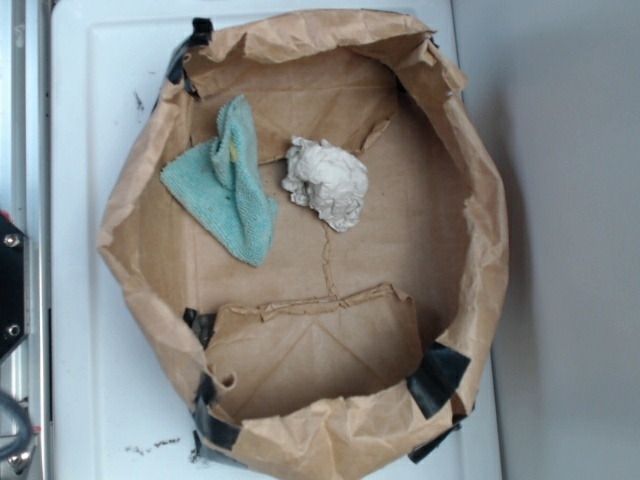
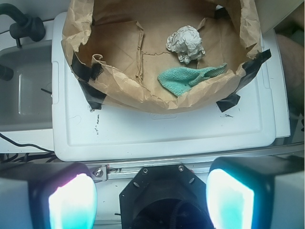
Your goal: Grab the blue cloth.
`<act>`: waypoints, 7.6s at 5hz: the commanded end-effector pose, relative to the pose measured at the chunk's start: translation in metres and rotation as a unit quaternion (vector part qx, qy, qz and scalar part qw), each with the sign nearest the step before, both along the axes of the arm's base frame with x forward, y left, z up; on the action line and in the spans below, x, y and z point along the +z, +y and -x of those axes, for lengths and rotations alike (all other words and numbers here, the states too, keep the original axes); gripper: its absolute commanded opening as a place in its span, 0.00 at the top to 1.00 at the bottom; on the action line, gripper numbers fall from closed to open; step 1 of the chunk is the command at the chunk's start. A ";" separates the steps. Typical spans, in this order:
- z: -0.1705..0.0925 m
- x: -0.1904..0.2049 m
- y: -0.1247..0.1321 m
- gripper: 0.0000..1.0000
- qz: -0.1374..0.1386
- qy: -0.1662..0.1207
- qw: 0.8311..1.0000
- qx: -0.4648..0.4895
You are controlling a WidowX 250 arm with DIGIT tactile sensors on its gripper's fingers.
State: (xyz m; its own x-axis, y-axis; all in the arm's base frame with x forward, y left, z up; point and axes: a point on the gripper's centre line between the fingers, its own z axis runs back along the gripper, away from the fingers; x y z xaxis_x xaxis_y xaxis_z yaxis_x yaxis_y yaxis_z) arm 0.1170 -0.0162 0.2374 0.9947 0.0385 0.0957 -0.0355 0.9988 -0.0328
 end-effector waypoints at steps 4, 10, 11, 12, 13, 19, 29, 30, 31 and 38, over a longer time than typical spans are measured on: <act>-0.150 -0.037 0.024 0.00 -0.048 0.011 0.997 -0.054; -0.150 -0.187 0.060 0.00 -0.074 0.021 0.971 -0.227; -0.148 -0.236 0.071 0.00 -0.050 0.065 0.966 -0.245; -0.152 -0.274 0.076 0.00 -0.057 0.095 0.967 -0.230; -0.156 -0.266 0.080 1.00 -0.045 0.081 0.967 -0.236; -0.128 -0.148 0.091 0.00 0.002 0.031 0.956 -0.293; -0.121 -0.139 0.089 0.00 0.012 0.077 0.941 -0.329; -0.101 -0.158 0.078 0.00 0.020 0.098 0.936 -0.337; -0.093 -0.171 0.076 0.00 0.018 0.113 0.931 -0.347; -0.116 -0.069 0.069 1.00 0.123 0.004 0.936 -0.331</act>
